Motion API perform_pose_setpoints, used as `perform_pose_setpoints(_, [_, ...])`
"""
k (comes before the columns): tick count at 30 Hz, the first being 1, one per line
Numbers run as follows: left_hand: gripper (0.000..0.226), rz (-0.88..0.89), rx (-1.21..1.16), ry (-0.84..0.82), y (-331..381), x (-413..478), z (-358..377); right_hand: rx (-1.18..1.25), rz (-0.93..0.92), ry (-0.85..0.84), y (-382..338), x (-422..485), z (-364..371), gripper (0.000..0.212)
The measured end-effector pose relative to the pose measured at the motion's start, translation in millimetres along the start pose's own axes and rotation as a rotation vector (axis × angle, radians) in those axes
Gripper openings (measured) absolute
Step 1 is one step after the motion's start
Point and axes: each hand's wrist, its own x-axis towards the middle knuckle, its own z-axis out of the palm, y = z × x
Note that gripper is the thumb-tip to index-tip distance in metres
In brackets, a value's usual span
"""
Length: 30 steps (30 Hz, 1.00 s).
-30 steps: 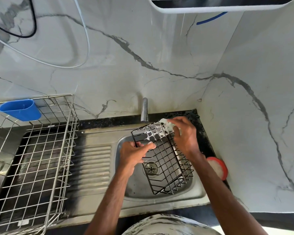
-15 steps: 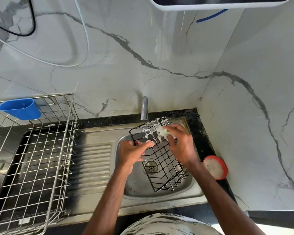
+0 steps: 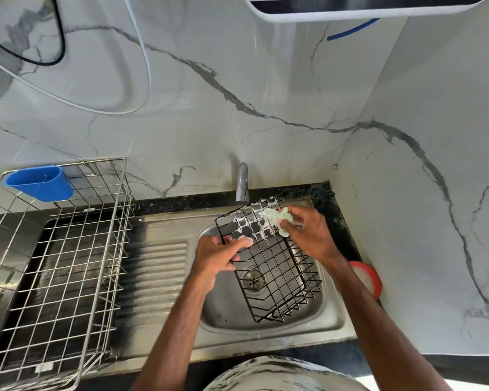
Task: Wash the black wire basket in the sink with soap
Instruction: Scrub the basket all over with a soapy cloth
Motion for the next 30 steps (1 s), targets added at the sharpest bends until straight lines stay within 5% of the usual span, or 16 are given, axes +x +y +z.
perform_pose_setpoints(12, [0.068,0.101,-0.005,-0.085,14.5,3.4,-9.7,0.083,-0.036,0.044,-21.1,0.3,-10.6,0.031])
perform_pose_setpoints(16, [0.055,0.176,0.063,0.015,17.7,9.1,-6.4,0.067,-0.087,0.056,-26.5,1.2,-13.1,0.029])
perform_pose_setpoints(23, [0.057,0.075,-0.019,0.061,19.8,15.0,-0.4,-0.315,-0.322,0.381,-25.7,-13.1,19.5,0.032])
perform_pose_setpoints(28, [0.083,0.057,-0.088,0.061,16.3,12.1,6.4,-0.269,-0.430,0.234,-41.1,-44.0,56.7,0.032])
perform_pose_setpoints(30, [0.076,0.052,-0.112,0.054,13.3,12.8,4.3,-0.260,-0.453,0.166,-43.0,-51.8,63.0,0.036])
